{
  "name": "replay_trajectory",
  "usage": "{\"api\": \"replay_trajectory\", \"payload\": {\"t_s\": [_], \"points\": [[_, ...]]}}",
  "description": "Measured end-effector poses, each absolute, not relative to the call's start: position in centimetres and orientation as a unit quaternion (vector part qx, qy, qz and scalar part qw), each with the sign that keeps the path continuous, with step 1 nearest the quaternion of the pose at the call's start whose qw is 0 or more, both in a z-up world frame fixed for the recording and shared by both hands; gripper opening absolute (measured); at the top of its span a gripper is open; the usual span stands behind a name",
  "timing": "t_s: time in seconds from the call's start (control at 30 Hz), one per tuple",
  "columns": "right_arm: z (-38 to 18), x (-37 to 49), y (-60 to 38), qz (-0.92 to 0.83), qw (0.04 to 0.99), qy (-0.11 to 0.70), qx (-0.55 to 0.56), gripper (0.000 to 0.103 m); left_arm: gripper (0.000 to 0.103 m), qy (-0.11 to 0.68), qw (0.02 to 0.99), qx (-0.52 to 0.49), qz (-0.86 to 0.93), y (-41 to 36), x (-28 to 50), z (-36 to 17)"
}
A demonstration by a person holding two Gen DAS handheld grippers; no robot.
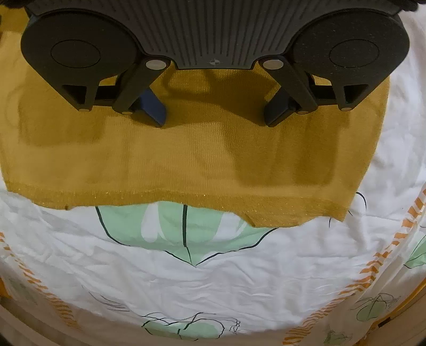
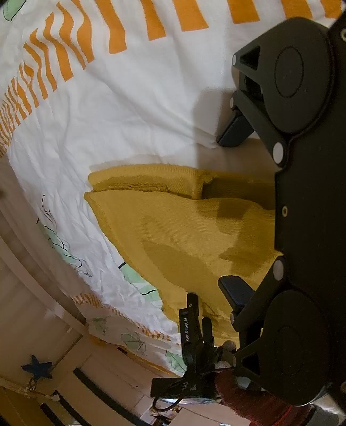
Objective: Fold small clothes
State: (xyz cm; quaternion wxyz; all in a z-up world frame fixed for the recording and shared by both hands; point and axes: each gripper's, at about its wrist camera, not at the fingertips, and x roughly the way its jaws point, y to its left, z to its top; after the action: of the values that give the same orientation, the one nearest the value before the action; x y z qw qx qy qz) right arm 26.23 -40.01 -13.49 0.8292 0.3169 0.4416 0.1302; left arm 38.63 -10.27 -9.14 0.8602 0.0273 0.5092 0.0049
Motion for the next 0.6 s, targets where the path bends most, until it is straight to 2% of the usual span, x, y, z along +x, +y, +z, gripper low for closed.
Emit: {"api": "replay_trajectory", "payload": {"t_s": [0.23,0.37,0.6], "points": [[-13.5,26.3,-40.1,0.13,0.826,0.44,0.327,0.103,0.086,0.515,0.857,0.021,0.004,-10.0,38.9,-9.1],[-13.5,26.3,-40.2,0.131,0.824,0.44,0.333,0.103,0.08,0.51,0.86,0.019,0.001,-10.0,37.8,-8.5],[-13.9,26.5,-41.1,0.132,0.811,0.436,0.367,0.103,0.08,0.511,0.858,0.044,-0.028,-10.3,34.6,-8.2]]}}
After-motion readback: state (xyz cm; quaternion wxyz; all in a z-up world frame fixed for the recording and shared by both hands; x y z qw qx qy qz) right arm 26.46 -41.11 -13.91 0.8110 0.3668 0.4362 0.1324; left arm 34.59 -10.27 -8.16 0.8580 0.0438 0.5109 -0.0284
